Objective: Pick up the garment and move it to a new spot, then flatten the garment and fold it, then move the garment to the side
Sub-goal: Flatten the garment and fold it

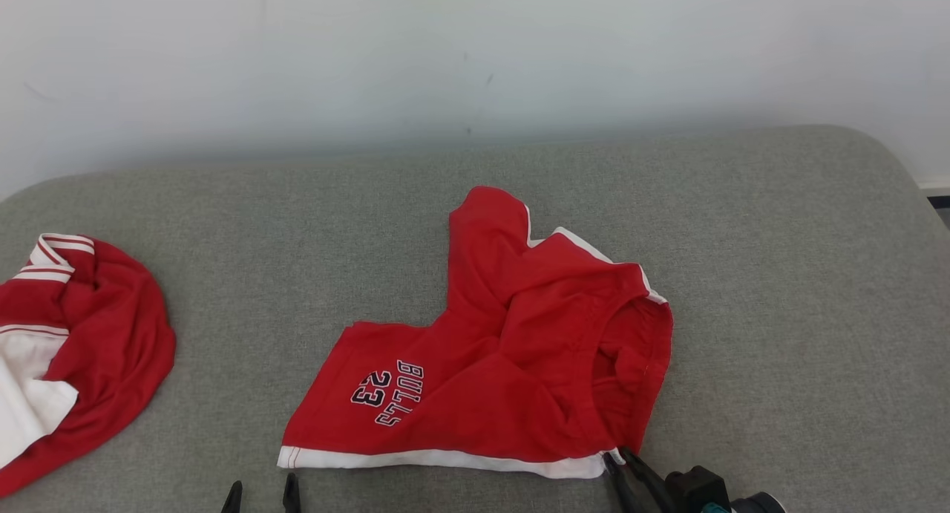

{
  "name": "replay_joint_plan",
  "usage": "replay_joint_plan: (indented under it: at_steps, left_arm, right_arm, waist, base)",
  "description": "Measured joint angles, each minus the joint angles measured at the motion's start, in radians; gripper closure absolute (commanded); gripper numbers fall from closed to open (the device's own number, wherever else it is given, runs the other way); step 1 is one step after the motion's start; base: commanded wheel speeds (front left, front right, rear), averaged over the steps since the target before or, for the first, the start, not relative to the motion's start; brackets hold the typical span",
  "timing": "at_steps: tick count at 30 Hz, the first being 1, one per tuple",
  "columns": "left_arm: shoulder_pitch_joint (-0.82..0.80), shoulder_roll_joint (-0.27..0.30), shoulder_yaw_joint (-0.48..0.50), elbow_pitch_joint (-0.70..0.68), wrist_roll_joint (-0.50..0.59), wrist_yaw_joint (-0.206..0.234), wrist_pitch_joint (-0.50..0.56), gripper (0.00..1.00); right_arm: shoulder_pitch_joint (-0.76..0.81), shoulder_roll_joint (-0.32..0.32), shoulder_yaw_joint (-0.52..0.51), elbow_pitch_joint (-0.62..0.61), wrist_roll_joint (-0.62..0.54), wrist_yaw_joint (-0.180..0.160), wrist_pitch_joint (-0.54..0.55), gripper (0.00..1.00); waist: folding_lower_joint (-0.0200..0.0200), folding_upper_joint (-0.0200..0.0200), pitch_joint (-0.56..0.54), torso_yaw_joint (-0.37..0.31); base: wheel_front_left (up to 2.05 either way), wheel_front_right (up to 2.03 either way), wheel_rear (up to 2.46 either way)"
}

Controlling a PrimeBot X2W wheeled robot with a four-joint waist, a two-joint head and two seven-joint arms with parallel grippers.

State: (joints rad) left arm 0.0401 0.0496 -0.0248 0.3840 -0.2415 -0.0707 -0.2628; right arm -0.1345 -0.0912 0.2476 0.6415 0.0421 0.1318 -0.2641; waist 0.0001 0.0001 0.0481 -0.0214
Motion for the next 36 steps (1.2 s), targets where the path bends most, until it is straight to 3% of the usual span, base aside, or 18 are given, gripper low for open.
replay_joint_plan:
  at_steps: [1,3,4,28,29,30,33,35,36]
  left_arm:
    - [-0.001,0.0,-0.001,0.0,-0.001,0.0,0.0,0.0]
    - [-0.001,0.0,0.0,0.0,-0.001,0.0,0.0,0.0]
    - [-0.002,0.0,0.0,0.0,-0.001,0.0,0.0,0.0]
    - [-0.051,-0.001,-0.057,0.077,-0.063,-0.041,0.0,0.0]
    - [-0.051,0.0,-0.058,0.082,-0.066,-0.043,0.0,0.05]
    - [-0.051,0.0,-0.06,0.087,-0.066,-0.043,0.0,0.39]
    - [-0.06,0.0,-0.063,0.105,-0.067,-0.044,0.0,0.84]
    - [-0.064,0.0,-0.063,0.117,-0.068,-0.043,0.0,0.86]
    - [-0.064,0.0,-0.063,0.121,-0.069,-0.043,0.0,0.82]
  right_arm:
    - [-0.005,0.0,0.0,0.004,0.0,0.0,0.0,0.73]
    - [-0.011,0.0,0.002,0.008,0.001,0.0,0.0,0.96]
    - [-0.012,0.0,0.003,0.008,0.002,0.0,0.0,1.0]
    - [-0.009,-0.038,-0.049,-0.075,0.03,0.0,0.0,1.0]
    - [-0.01,-0.038,-0.049,-0.076,0.03,0.0,0.0,1.0]
    - [-0.01,-0.038,-0.05,-0.076,0.03,0.0,0.0,1.0]
    - [-0.011,-0.038,-0.052,-0.076,0.031,0.0,0.0,1.0]
    - [-0.013,-0.038,-0.053,-0.077,0.031,0.0,0.0,1.0]
    - [-0.013,-0.038,-0.054,-0.077,0.031,0.0,0.0,1.0]
  waist:
    - [0.0,0.0,0.002,0.0]
    - [0.0,0.0,0.006,-0.002]
    - [0.0,0.0,0.008,-0.003]
    - [-0.0001,0.0,0.046,-0.058]
    - [-0.0001,0.0,0.048,-0.061]
    - [-0.0001,0.0,0.049,-0.063]
    - [-0.0001,0.0,0.054,-0.069]
    - [-0.0001,0.0,0.055,-0.071]
    - [-0.0001,0.0,0.056,-0.072]
  base:
    - [0.0,0.0,0.0]
    - [0.0,0.0,0.0]
    - [0.0,0.0,0.0]
    - [0.0,0.0,0.0]
    - [0.0,0.0,0.0]
    - [0.0,0.0,0.0]
    - [0.0,0.0,0.0]
    - [0.0,0.0,0.0]
    - [0.0,0.0,0.0]
